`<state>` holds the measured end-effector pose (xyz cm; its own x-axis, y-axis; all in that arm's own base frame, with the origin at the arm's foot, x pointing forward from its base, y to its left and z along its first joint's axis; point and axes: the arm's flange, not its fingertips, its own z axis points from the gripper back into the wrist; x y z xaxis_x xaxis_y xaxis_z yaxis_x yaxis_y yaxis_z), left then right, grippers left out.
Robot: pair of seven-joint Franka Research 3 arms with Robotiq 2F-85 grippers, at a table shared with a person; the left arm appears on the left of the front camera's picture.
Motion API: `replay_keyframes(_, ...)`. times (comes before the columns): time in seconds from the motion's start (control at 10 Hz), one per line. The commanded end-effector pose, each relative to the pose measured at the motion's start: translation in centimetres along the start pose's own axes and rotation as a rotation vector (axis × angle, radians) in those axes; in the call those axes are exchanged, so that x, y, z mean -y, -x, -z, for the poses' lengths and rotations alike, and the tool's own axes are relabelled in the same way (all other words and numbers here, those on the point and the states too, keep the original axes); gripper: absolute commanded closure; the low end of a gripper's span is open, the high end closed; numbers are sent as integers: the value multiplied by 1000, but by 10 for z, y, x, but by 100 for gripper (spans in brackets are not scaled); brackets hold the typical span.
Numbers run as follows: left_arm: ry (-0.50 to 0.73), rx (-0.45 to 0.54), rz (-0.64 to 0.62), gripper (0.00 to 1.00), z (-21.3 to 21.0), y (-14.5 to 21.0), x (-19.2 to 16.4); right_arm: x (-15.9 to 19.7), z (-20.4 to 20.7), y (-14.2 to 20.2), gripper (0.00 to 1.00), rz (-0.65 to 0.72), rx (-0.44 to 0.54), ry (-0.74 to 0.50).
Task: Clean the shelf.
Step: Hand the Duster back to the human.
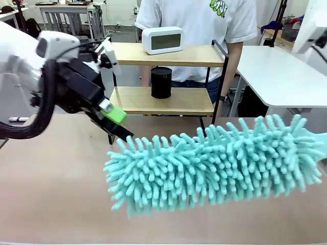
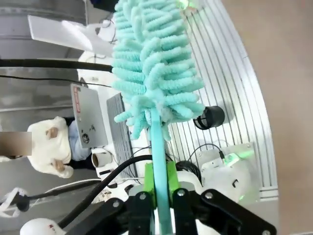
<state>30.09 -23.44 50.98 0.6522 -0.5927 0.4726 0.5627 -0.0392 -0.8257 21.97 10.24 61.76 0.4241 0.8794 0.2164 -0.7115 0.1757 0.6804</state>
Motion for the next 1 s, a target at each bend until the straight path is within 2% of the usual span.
replay_keyframes(0.0,44,-71,72,0,24,-21,-4,13,-5,-8,87,-46,-20,-44)
replay_keyframes(0.1,100,-153,79,0,45,-24,-2,26,-3,-12,87,-40,-2,-70)
replay_keyframes(0.4,242,-259,104,0,74,-22,10,42,-3,-6,87,-18,33,-99)
replay_keyframes(0.7,246,-306,99,0,86,-16,10,44,-5,3,87,-18,79,-105)
replay_keyframes(0.9,236,-291,104,0,88,-17,7,44,-5,4,87,-19,86,-114)
